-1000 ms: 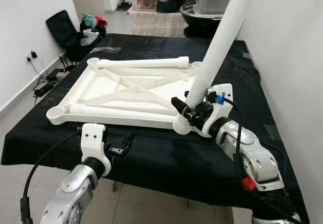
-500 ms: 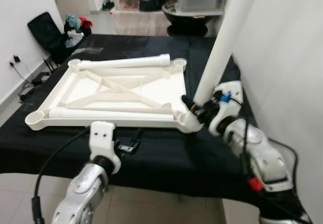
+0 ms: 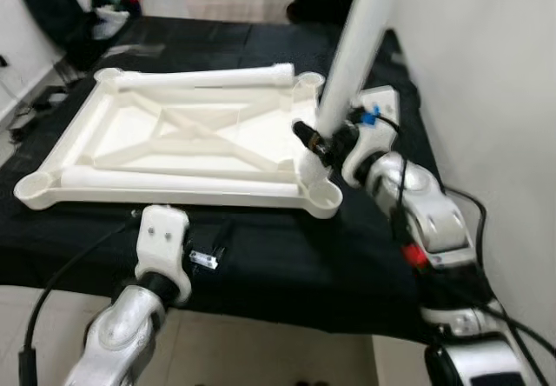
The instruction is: Building children table
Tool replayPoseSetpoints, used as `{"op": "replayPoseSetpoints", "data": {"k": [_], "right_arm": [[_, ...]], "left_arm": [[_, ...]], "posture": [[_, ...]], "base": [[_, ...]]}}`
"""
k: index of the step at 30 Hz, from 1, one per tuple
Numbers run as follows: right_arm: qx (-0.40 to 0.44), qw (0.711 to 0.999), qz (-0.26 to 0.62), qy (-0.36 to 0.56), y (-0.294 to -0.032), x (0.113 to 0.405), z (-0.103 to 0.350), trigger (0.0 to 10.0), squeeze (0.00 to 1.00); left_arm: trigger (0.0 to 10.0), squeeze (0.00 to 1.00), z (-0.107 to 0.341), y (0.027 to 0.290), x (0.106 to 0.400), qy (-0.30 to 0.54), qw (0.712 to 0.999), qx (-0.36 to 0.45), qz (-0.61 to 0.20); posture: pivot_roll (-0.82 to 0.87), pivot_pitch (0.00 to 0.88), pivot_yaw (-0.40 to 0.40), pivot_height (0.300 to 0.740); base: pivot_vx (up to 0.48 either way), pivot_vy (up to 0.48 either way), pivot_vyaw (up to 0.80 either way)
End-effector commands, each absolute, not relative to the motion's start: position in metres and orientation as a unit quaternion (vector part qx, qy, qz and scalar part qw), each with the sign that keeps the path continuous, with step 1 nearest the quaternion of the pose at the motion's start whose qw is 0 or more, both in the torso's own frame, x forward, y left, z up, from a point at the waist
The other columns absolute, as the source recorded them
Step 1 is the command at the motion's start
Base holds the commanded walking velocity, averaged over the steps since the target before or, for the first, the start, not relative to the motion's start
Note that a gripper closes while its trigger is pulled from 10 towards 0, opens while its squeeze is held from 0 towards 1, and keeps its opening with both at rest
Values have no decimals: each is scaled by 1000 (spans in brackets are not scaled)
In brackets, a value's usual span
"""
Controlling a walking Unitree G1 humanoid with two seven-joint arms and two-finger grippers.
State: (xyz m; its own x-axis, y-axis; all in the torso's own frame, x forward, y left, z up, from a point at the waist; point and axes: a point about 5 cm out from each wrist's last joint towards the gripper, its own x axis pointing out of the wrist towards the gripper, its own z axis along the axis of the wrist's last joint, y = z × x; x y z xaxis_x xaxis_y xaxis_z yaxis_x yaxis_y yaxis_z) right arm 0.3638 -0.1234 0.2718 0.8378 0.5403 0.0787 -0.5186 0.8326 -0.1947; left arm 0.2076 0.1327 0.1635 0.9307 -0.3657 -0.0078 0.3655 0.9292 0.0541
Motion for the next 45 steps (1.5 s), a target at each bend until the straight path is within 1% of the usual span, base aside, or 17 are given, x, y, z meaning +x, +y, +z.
{"op": "replayPoseSetpoints", "data": {"k": [1,3,4,7,9,10,12,14,16,19,24,29,31,36,38,40,45], "right_arm": [[-82,951,294,-55,-119,364,262,10000,0],[-83,946,308,-50,-118,368,265,10000,0],[-77,936,341,-41,-120,370,269,10000,0],[-71,922,378,-38,-124,370,275,10000,0],[-66,898,434,-29,-128,370,284,10000,0],[-66,898,434,-29,-128,370,284,10000,0],[-70,873,483,-26,-131,370,295,10000,0],[-68,860,505,-26,-135,372,301,10000,0],[-63,838,541,-30,-143,373,312,10000,0],[-66,832,549,-34,-148,373,317,10000,0],[-93,809,576,-68,-168,367,333,10000,0],[-112,797,587,-89,-171,364,335,10000,0],[-131,780,602,-107,-173,358,334,10000,0],[-136,774,609,-109,-172,356,333,10000,0],[-152,749,637,-99,-163,352,324,10000,0],[-156,742,646,-94,-160,351,321,10000,0],[-172,739,647,-71,-154,355,310,10000,0]], "left_arm": [[10000,0,164,133,206,3,981,29,-192],[10000,0,165,132,204,1,980,28,-198],[10000,0,170,129,203,-13,977,33,-211],[10000,0,174,124,203,-29,973,44,-227],[10000,0,180,117,201,-50,964,55,-255],[10000,0,180,117,201,-50,964,55,-255],[10000,0,185,113,200,-76,956,79,-273],[10000,0,187,111,198,-89,952,94,-277],[10000,0,190,113,197,-105,951,112,-267],[10000,0,191,113,197,-109,952,116,-261],[10000,0,192,114,193,-115,952,130,-254],[10000,0,192,114,192,-115,951,131,-254],[10000,0,192,114,191,-115,951,133,-254],[10000,0,192,115,191,-116,951,135,-253],[10000,0,191,115,191,-117,950,138,-253],[10000,0,191,115,191,-117,950,138,-253],[10000,0,192,115,192,-117,950,140,-254]], "posture": [[-40,286,-32,740],[-40,286,-32,740],[-35,318,-46,740],[-33,329,-50,740],[-33,333,-50,740],[-33,333,-50,740],[-35,345,-50,740],[-35,344,-49,740],[-32,346,-50,740],[-28,345,-52,740],[-20,346,-51,740],[-14,347,-48,740],[-8,352,-42,740],[-7,354,-40,740],[-5,362,-32,740],[-5,362,-32,740],[-5,366,-28,740]], "base": [[0,0,0],[0,0,0],[0,0,0],[0,0,0],[0,0,0],[0,0,0],[0,0,0],[0,0,0],[0,0,0],[0,0,0],[0,0,0],[0,0,0],[0,0,0],[0,0,0],[0,0,0],[0,0,0],[0,0,0]]}}
